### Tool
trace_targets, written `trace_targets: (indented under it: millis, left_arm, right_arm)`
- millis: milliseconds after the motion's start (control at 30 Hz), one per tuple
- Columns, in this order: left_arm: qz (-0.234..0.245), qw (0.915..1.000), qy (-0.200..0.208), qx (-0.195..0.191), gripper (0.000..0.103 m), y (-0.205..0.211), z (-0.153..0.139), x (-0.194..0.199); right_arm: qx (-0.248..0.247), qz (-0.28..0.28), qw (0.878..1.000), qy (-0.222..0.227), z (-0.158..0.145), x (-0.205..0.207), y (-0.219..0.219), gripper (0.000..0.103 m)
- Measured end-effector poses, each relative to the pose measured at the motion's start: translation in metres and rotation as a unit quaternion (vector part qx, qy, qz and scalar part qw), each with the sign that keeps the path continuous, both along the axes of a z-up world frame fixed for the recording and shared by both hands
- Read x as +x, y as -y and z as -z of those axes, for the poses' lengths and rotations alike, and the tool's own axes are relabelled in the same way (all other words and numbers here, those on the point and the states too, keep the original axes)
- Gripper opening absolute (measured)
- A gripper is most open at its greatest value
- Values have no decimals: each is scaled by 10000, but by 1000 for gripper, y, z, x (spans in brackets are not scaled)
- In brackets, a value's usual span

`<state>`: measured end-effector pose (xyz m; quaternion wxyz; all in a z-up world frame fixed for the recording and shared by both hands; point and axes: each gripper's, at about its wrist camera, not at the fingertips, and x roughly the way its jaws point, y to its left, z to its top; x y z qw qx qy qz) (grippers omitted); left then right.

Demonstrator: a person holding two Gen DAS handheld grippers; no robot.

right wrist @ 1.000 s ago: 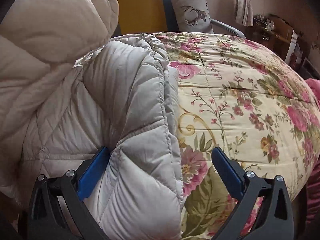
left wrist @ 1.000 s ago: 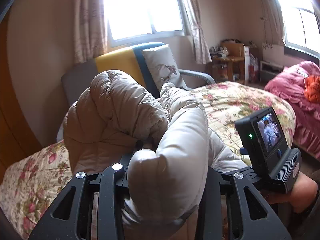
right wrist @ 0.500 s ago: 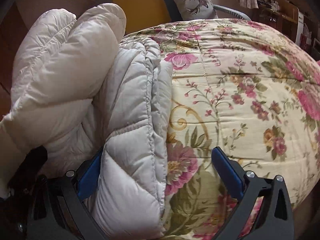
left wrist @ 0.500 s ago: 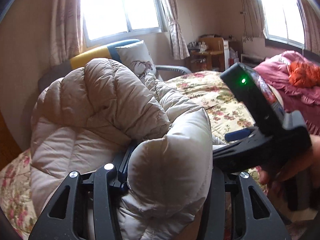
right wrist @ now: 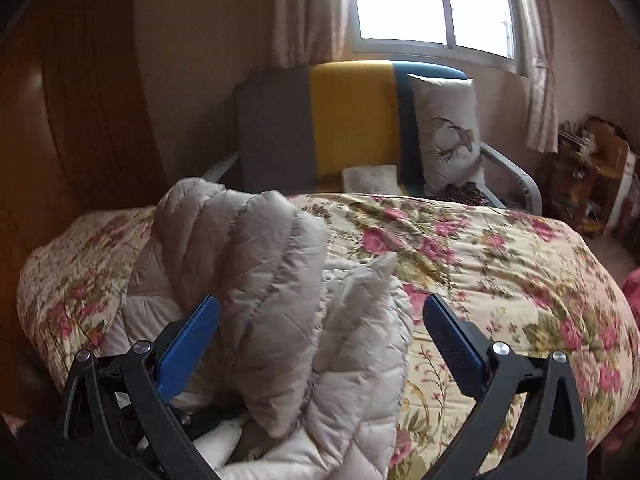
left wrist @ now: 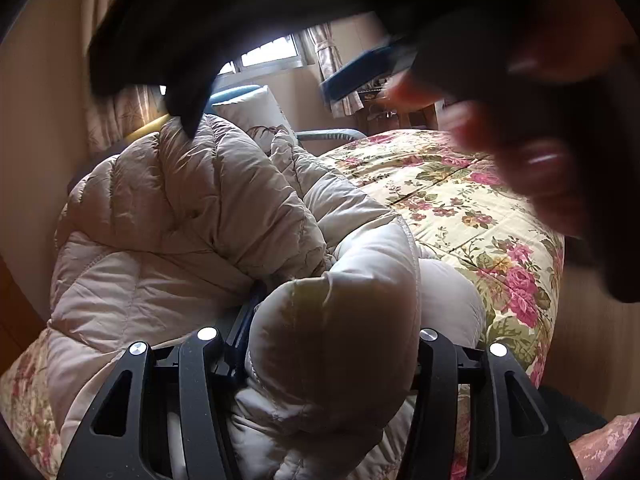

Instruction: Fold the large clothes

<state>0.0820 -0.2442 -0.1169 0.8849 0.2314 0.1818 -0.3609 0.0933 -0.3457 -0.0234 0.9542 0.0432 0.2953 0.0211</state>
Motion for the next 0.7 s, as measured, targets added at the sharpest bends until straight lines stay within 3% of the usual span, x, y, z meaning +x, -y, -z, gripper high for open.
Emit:
trace_targets:
  millis: [100, 133, 233, 367, 467, 533, 600, 700]
  left_arm:
    - [163, 9993, -265, -210, 51, -13, -7, 2]
    - [306, 9979, -466, -343, 55, -20, -11, 3]
    - [667, 9912, -865, -753, 64, -45, -25, -1]
    - [724, 9791, -1257, -1423, 69, -86, -52, 1]
    - [150, 9667, -1418, -2123, 72, -124, -74, 30]
    - [-574, 9588, -1280, -2471, 76, -153, -83, 58]
    - [-1284, 9507, -1150, -2579, 76, -176, -86, 85]
    - [-2152, 9282, -1270, -2757, 76, -215, -70, 130]
  right_arm:
    - [-362, 87, 9969, -690, 34, 42, -3, 101]
    - [-143, 41, 9971, -744, 44, 47, 4, 101]
    - [595, 118, 9953, -759, 66, 48, 26, 101]
    - [859, 438, 9938, -546, 85, 30, 44, 101]
    - [1201, 585, 9901, -424, 94, 18, 55, 101]
    - [1354, 598, 9884, -347, 94, 11, 59, 101]
    - [1398, 542, 9882, -316, 89, 8, 60, 101]
    - [1565, 508, 9864, -24, 74, -10, 63, 101]
